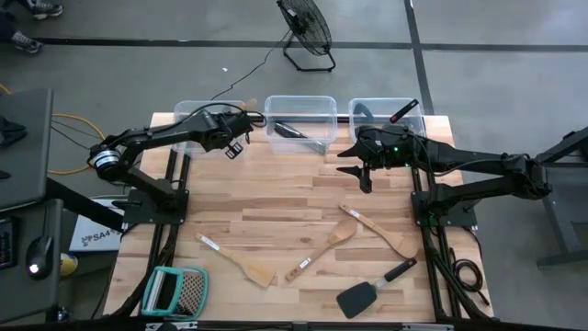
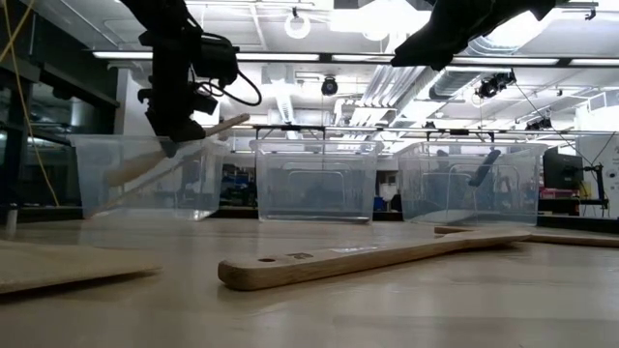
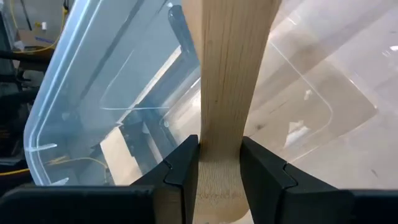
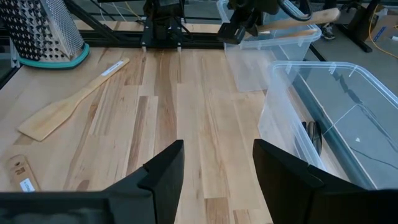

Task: Pick & Place Kitchen Items
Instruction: Put the brown wooden spoon into the left transparent bin

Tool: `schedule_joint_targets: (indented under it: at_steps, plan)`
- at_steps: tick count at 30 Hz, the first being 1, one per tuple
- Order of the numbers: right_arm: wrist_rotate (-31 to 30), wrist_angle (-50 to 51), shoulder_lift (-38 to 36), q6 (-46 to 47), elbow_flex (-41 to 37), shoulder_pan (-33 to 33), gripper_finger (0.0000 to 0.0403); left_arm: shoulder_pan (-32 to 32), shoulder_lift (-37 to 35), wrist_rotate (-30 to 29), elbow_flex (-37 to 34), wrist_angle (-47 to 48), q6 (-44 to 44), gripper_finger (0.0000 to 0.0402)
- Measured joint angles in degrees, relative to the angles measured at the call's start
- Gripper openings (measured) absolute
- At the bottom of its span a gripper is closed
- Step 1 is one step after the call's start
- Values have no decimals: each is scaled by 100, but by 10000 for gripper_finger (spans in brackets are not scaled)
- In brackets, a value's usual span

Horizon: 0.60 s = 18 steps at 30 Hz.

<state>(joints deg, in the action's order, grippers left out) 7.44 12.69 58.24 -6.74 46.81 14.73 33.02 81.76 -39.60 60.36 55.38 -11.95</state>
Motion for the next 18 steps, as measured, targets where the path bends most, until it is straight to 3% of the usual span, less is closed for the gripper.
schedule_joint_targets:
  at_steps: [11,18]
  plan:
    - [0,0,0,0,0,2,184,2,2,-16,0,10,-18,103]
    - [0,1,0,0,0,0,184,4,7,-36,-7,19,-26,146]
